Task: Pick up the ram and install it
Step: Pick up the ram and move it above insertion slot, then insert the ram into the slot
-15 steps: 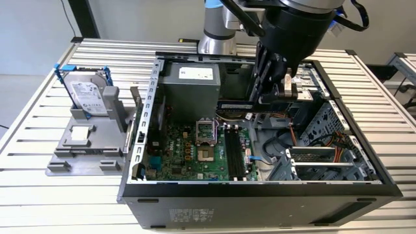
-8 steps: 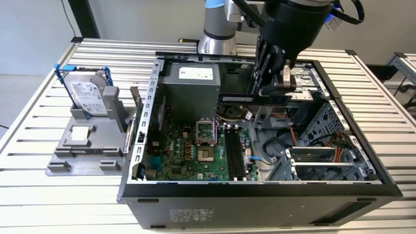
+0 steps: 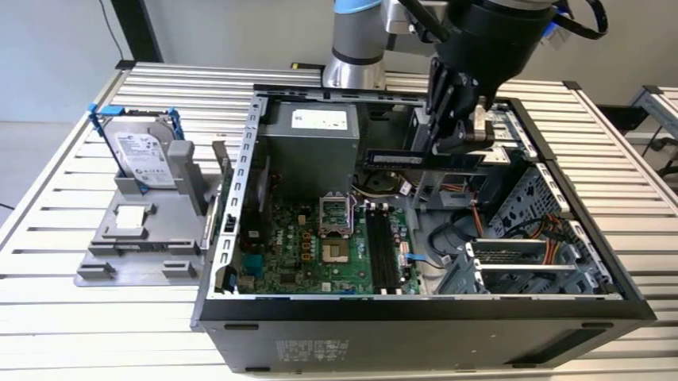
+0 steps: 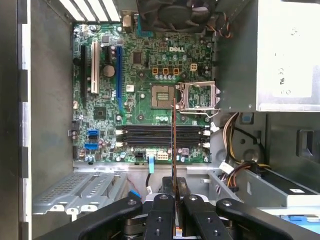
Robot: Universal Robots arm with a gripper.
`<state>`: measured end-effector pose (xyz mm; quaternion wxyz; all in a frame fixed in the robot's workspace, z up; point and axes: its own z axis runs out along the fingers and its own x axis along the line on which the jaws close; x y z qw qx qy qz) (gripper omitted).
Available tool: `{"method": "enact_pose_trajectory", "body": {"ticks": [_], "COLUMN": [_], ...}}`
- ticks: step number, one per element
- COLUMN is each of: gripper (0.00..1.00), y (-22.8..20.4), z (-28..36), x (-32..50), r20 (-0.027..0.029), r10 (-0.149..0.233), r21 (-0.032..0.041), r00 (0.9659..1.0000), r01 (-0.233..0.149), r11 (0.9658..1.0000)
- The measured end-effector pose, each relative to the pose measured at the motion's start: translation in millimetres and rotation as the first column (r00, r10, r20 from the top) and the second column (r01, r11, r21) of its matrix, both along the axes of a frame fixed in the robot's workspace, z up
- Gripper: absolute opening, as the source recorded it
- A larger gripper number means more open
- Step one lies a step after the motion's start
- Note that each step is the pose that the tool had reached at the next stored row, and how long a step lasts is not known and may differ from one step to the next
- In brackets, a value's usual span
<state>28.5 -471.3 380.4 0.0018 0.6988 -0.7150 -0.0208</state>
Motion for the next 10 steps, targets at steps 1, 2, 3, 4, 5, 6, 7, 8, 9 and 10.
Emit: {"method": "enact_pose_trajectory", "body": {"ticks": [1,2,3,4,5,6,7,8,9,10], "gripper": [0.00,0.00,0.00,0.00,0.00,0.00,0.00,0.00,0.00,0.00], "y": [0.0,0.0,0.0,0.0,0.0,0.0,0.0,-0.1,-0.1,-0.1], "z": [0.0,0.0,0.0,0.0,0.0,0.0,0.0,0.0,0.0,0.0], "x": [0.1,0.2,0.2,0.3,0.3,0.4,0.4,0.4,0.4,0.4], "r20": [0.0000,0.0000,0.0000,-0.0001,-0.0001,-0.0001,-0.0001,-0.0001,-0.0001,-0.0001], "r10": [-0.008,-0.017,-0.027,-0.037,-0.045,-0.050,-0.050,-0.050,-0.051,-0.051], "r21": [0.0001,0.0001,0.0000,0.0000,0.0000,0.0000,0.0000,0.0000,0.0000,0.0000], "r00": [1.0000,0.9999,0.9996,0.9993,0.9990,0.9987,0.9987,0.9987,0.9987,0.9987], "r01": [0.008,0.017,0.027,0.037,0.045,0.050,0.050,0.050,0.051,0.051], "r11": [1.0000,0.9999,0.9996,0.9993,0.9990,0.9987,0.9987,0.9987,0.9987,0.9987]}}
